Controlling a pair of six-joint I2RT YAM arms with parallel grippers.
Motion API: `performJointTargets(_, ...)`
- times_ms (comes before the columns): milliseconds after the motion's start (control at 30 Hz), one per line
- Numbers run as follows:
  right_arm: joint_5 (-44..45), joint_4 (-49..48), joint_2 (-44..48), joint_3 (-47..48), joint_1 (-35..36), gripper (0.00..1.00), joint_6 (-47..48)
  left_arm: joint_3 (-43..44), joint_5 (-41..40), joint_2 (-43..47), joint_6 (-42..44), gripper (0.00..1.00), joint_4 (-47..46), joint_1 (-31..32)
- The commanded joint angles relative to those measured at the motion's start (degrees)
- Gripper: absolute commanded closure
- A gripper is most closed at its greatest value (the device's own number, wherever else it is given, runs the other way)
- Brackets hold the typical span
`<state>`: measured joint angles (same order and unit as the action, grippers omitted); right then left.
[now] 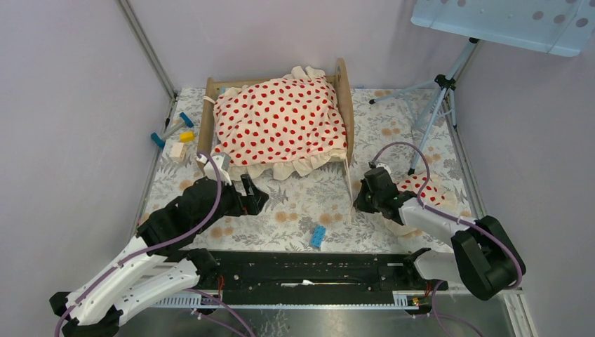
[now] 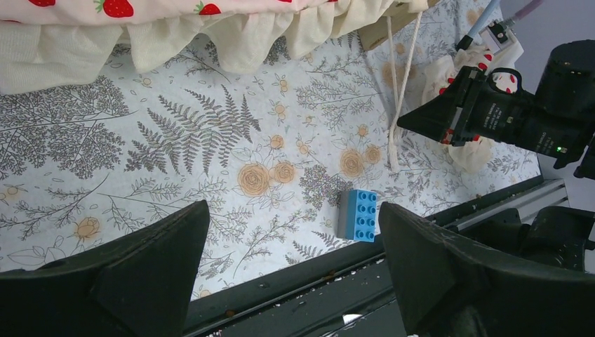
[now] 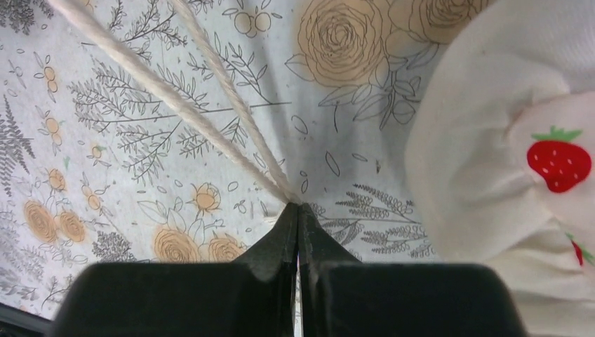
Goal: Set up the pet bed
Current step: Adjust the ropes on the bed frame.
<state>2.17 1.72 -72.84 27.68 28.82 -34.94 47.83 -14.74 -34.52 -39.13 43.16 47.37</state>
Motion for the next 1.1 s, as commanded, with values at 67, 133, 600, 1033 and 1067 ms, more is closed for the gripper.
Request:
performJointTargets(67,-2.70,5.54,3.61,-2.77,0.01,1.00,-1.49,-0.87,1.14,-0.18,-0.50,0.01,-3.32,-0.27)
performJointTargets(133,-3.94,6.01,3.81,-3.21,0.08,1.00,-1.62,-0.98,1.26,-0.15,-0.54,0.01,-3.34,-0.24)
performJointTargets(600,-3.21,8.50,5.85,-2.23,0.09,0.99,-1.16,-1.14,1.46,-0.07,-0.50,0.01,-3.32,-0.26)
performJointTargets(1033,-8.95,10.39,6.43,-3.63,0.10,1.00,0.48,-2.48,1.56,0.46,-0.99,0.01,-3.30,-0.27)
performJointTargets(1067,-9.32,10.40,6.50,-3.68,0.10,1.00,0.33,-2.48,1.56,0.45,-1.03,0.01,-3.29,-0.31)
